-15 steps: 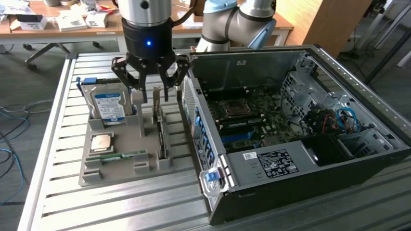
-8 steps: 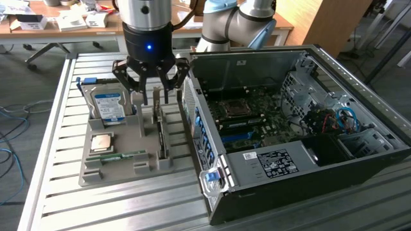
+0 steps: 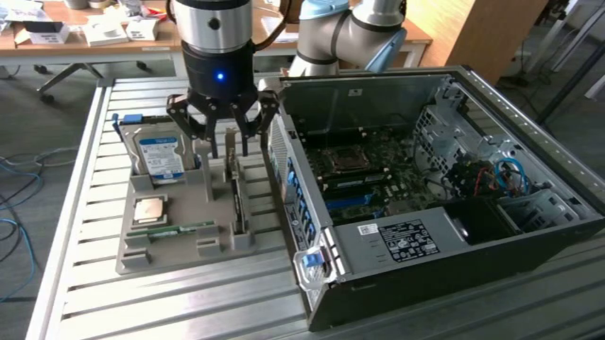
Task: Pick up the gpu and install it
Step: 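Pick up the gpu and move the gpu toward the slot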
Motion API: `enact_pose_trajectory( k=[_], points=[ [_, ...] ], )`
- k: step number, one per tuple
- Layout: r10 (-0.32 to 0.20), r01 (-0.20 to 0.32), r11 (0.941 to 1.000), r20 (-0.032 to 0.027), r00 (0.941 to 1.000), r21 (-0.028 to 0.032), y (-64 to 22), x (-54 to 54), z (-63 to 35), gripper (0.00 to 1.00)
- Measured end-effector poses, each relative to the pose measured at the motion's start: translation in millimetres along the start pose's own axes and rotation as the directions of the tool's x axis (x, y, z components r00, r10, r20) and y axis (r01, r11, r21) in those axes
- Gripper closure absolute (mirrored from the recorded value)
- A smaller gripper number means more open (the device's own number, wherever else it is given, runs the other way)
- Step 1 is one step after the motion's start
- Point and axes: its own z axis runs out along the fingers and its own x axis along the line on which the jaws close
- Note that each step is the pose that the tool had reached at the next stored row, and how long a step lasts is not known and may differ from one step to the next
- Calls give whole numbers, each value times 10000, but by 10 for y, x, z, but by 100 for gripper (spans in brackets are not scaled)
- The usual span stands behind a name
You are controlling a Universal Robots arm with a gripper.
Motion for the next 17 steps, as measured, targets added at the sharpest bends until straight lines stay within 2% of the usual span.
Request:
enact_pose_trajectory(
  k=[17],
  points=[
    [0,0,10000,0,10000,1,-7,4,163,51]
  ],
)
